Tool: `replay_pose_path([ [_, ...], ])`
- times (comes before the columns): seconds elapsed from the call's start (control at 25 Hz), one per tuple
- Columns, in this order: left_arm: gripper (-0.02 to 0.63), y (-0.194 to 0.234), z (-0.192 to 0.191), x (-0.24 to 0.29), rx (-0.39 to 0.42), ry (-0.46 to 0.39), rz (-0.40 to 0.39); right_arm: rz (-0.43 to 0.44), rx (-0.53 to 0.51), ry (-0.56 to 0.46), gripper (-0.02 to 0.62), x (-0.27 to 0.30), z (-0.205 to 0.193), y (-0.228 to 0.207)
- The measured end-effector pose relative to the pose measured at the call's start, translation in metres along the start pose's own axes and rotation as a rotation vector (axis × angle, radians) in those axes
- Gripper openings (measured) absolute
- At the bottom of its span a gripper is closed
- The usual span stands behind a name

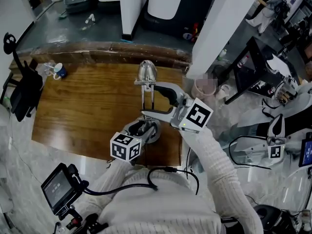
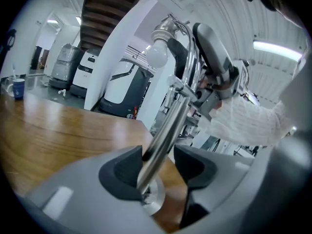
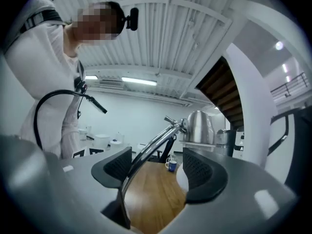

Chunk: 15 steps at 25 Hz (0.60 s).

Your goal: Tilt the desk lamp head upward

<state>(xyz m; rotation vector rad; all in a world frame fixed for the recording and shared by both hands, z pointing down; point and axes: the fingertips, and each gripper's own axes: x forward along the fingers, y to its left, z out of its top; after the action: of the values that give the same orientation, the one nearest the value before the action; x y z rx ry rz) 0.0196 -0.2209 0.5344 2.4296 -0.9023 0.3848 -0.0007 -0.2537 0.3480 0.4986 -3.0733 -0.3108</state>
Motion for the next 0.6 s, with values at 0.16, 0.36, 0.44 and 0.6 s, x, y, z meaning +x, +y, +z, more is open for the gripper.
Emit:
replay_pose_path([
  [0.16,0.210,-0.001,0.006,-0.005,-0.057,-0.031,-0.012,-0.104,0.151,-0.068,0.326,-0.021,0.001,-0.010],
  [0.36,0.236,-0.001,0.022,-0.021,-0.103,-0.075,-0.005,-0.365,0.240,-0.200,0.095,-0.056,0.022,-0.007],
  [0.44,0.235,0.004,0.026,-0.034,-0.130,-0.110,0.024,-0.419,0.256,-0.158,0.014,-0.058,0.016,0.007],
  [0.6,0.137,0.016,0.031,-0.055,-0.130,-0.185,0.110,-0.476,0.370,-0.029,0.000,-0.053,-0.028,0.034],
])
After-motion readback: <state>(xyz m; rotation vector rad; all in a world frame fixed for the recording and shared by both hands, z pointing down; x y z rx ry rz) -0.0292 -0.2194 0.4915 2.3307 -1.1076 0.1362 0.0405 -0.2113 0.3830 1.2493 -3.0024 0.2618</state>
